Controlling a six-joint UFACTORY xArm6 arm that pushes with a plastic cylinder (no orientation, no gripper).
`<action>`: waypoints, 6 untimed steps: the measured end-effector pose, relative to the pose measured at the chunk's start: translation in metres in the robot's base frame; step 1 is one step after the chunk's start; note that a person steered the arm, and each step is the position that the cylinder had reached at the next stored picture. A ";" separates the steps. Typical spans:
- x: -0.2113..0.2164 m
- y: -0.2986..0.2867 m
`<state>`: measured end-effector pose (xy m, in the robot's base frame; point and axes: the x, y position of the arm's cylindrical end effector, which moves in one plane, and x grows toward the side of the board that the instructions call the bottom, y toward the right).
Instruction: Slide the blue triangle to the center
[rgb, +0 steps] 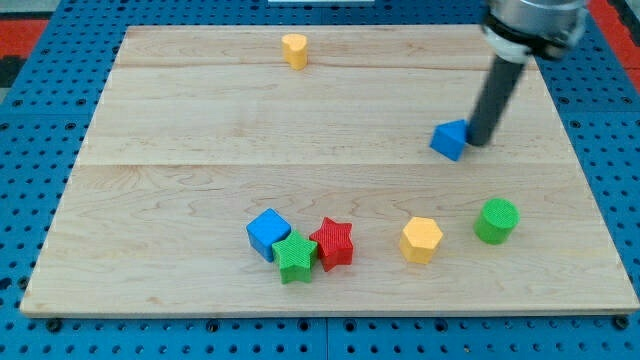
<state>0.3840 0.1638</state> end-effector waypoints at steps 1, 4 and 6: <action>-0.037 -0.070; 0.035 0.014; 0.000 -0.112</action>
